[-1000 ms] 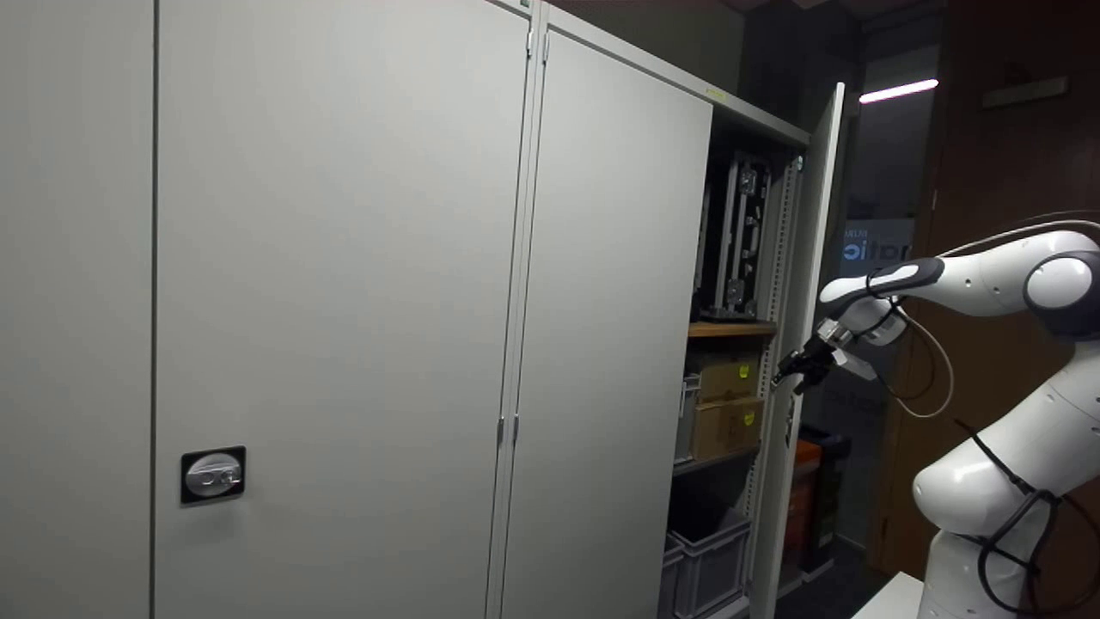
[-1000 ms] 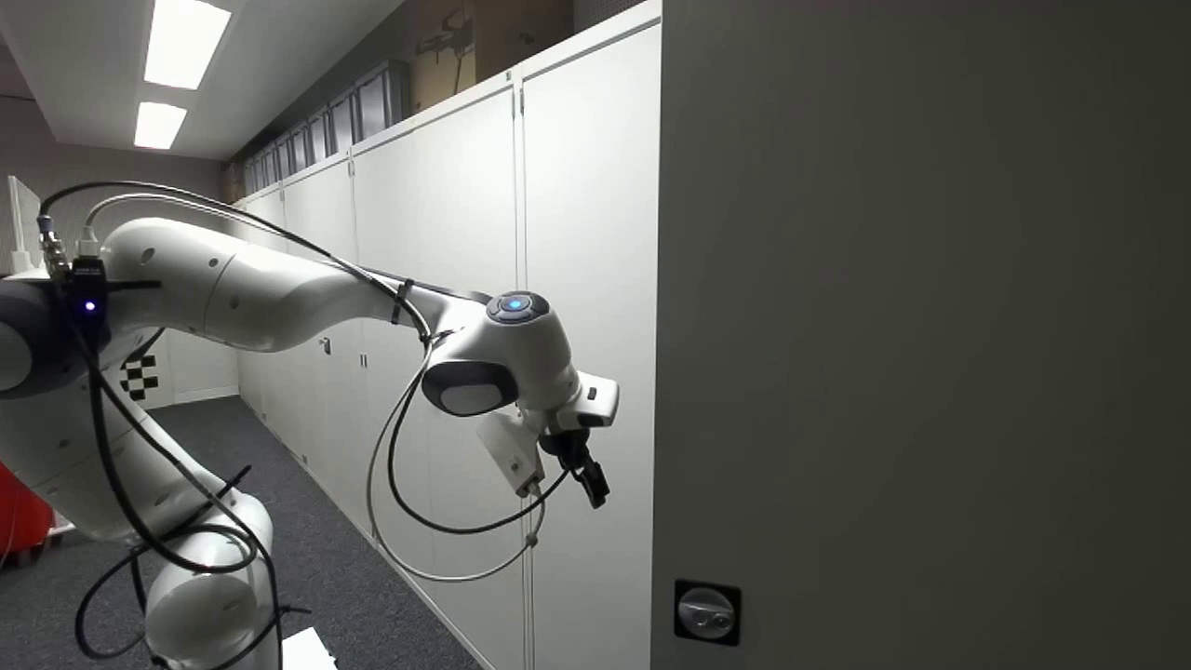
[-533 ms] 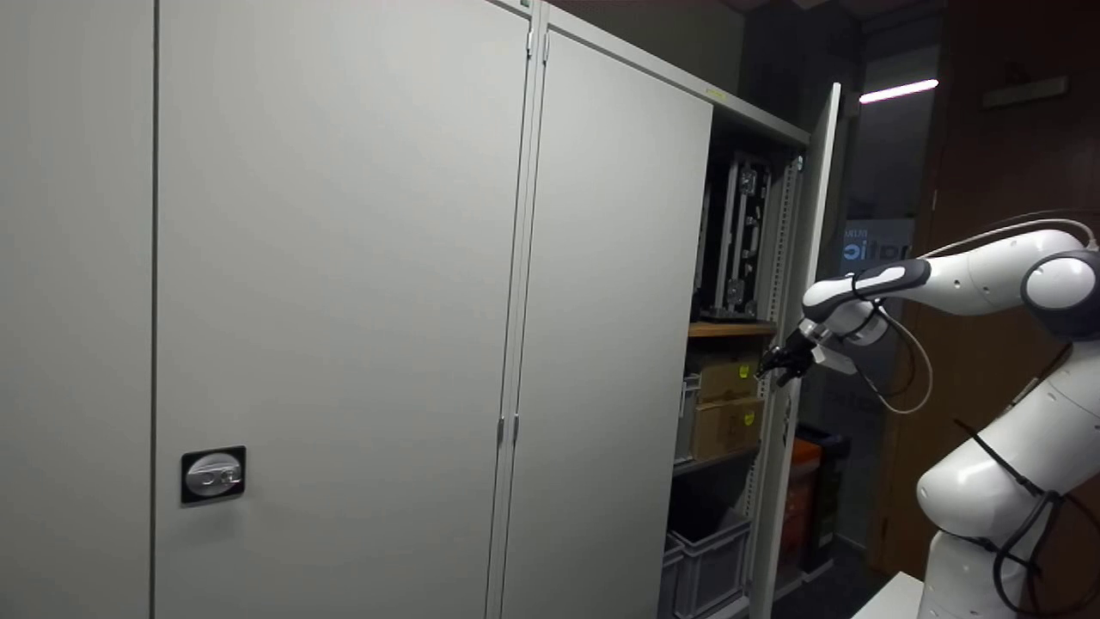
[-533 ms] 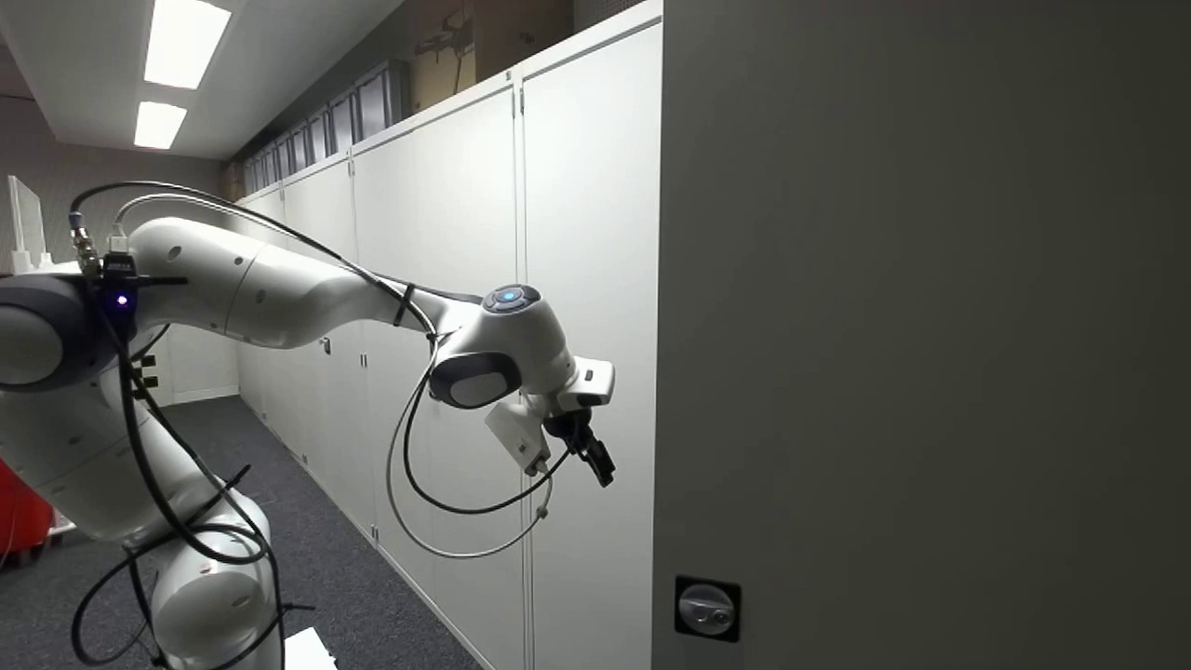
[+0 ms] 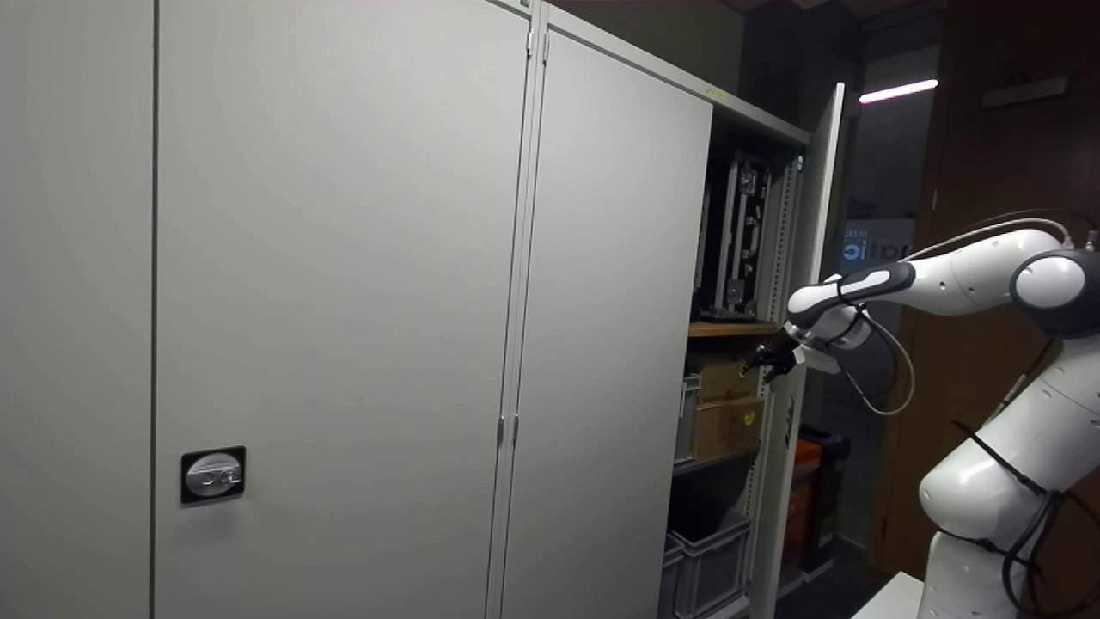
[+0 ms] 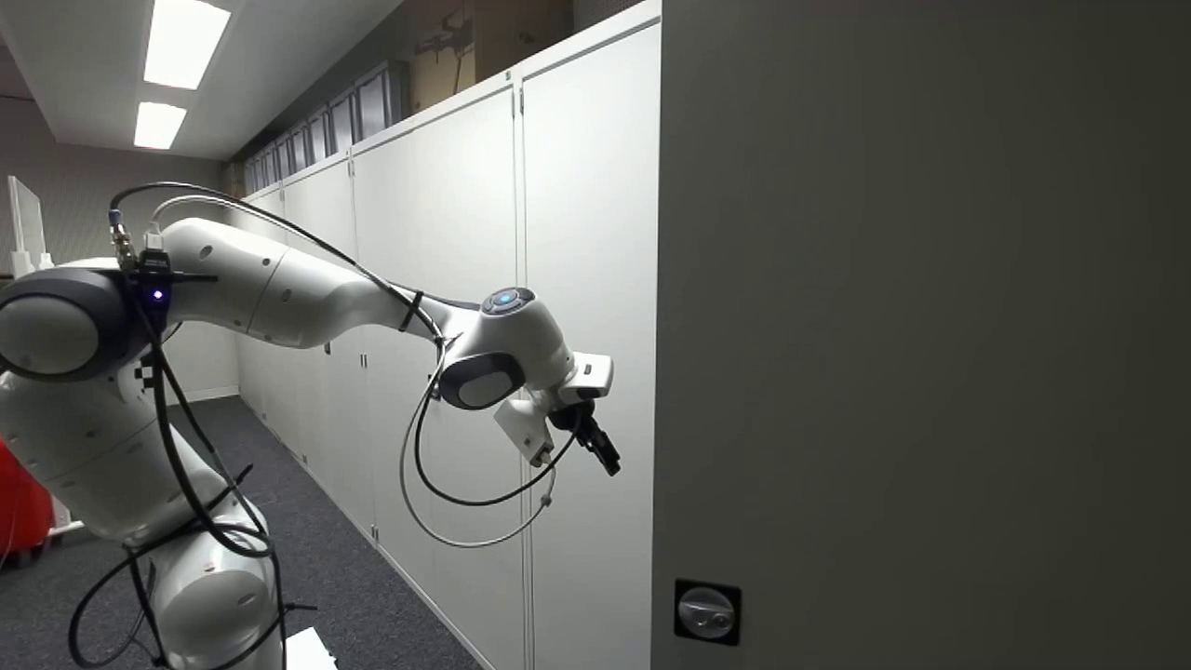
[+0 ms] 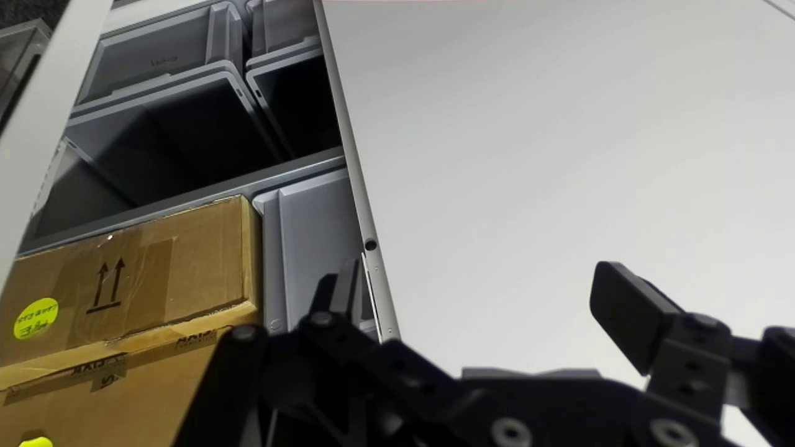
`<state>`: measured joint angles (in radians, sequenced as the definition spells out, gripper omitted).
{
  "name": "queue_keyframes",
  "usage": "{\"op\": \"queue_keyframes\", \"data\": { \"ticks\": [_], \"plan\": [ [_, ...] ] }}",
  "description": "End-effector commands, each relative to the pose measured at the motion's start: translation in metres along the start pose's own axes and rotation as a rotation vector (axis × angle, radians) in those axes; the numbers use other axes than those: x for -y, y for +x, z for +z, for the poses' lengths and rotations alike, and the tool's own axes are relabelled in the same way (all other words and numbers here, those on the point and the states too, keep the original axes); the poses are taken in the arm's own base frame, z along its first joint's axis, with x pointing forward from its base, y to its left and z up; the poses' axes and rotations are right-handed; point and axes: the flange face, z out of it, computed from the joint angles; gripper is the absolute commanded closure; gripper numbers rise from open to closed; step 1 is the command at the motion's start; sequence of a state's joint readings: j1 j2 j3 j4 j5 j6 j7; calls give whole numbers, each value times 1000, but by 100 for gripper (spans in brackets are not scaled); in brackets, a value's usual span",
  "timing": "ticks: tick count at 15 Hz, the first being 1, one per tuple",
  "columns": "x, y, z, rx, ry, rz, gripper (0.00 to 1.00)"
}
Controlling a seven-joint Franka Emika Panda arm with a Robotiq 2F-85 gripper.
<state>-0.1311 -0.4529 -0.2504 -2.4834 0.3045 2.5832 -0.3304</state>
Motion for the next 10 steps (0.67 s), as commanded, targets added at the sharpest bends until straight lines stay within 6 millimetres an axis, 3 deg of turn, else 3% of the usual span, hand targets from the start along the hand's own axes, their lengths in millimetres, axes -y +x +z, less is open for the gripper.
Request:
{"op": "queue_keyframes", "data": {
  "ticks": [1,10],
  "plan": [
    [16,6,11,-58,-45,20,0],
    [50,21,44,-186,-140,63,0]
  ]
}}
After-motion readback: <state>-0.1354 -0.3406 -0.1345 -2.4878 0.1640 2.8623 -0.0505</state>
